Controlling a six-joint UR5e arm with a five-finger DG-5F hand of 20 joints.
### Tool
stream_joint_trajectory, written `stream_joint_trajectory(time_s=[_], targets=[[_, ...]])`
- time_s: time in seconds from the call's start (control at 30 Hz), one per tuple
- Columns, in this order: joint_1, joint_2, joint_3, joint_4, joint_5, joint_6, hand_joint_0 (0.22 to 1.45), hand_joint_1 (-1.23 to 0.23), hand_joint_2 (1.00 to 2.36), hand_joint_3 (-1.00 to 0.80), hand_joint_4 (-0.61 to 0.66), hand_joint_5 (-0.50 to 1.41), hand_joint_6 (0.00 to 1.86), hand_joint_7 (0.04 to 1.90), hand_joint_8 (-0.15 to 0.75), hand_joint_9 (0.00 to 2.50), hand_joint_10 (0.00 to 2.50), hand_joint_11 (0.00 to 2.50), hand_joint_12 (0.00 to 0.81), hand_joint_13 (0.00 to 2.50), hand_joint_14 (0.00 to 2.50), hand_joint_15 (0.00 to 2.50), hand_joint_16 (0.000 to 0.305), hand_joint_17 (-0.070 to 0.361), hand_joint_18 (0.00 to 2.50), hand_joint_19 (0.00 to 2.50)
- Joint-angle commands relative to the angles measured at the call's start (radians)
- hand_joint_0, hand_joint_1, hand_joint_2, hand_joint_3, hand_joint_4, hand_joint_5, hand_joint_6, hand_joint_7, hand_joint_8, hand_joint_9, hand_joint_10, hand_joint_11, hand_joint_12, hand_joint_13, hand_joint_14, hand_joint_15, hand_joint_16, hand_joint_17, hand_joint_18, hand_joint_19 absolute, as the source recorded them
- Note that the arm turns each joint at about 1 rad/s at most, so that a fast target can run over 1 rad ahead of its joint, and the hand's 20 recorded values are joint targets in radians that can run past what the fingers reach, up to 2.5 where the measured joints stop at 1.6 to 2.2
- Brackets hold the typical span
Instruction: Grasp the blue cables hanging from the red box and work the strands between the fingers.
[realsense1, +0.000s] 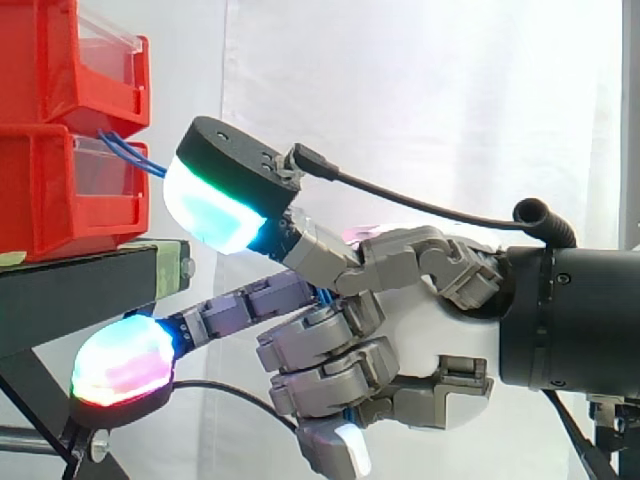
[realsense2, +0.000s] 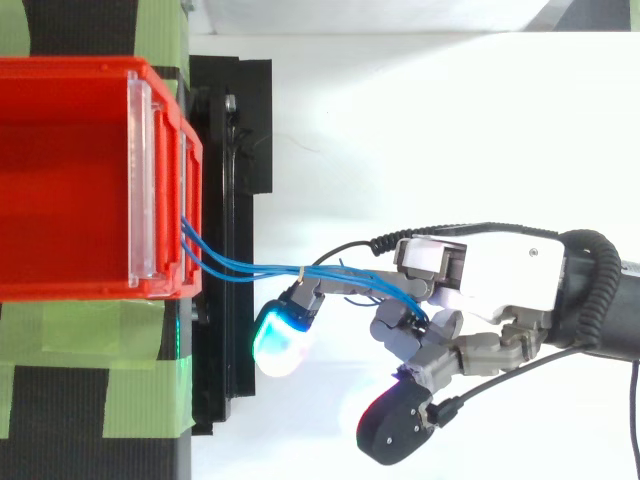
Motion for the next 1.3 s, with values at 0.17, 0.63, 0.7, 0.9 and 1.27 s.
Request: stream_joint_trajectory(time_s=[0.17, 0.63, 0.7, 0.9, 1.27], targets=[[0.0, 0.0, 0.0, 0.0, 0.0, 0.0, 0.77, -0.56, 1.0, -0.98, 0.29, 0.08, 0.01, 1.14, 0.561, 1.34, 2.5, 2.5, 0.686, 1.71, 2.5, 1.92, 0.204, 0.153, 1.96, 0.71], [0.0, 0.0, 0.0, 0.0, 0.0, 0.0, 0.77, -0.56, 1.0, -0.98, 0.28, 0.08, 0.01, 1.13, 0.552, 1.34, 2.5, 2.5, 0.682, 1.71, 2.5, 1.92, 0.205, 0.154, 1.96, 0.7], [0.0, 0.0, 0.0, 0.0, 0.0, 0.0, 0.77, -0.56, 1.0, -0.98, 0.28, 0.08, 0.01, 1.14, 0.553, 1.34, 2.5, 2.5, 0.681, 1.71, 2.5, 1.92, 0.205, 0.154, 1.96, 0.7], [0.0, 0.0, 0.0, 0.0, 0.0, 0.0, 0.77, -0.56, 1.0, -0.98, 0.28, 0.08, 0.01, 1.14, 0.553, 1.34, 2.5, 2.5, 0.681, 1.71, 2.5, 1.92, 0.205, 0.154, 1.96, 0.7], [0.0, 0.0, 0.0, 0.0, 0.0, 0.0, 0.77, -0.56, 1.0, -0.97, 0.28, 0.08, 0.01, 1.14, 0.551, 1.33, 2.5, 2.5, 0.683, 1.71, 2.5, 1.92, 0.202, 0.152, 1.96, 0.71]])
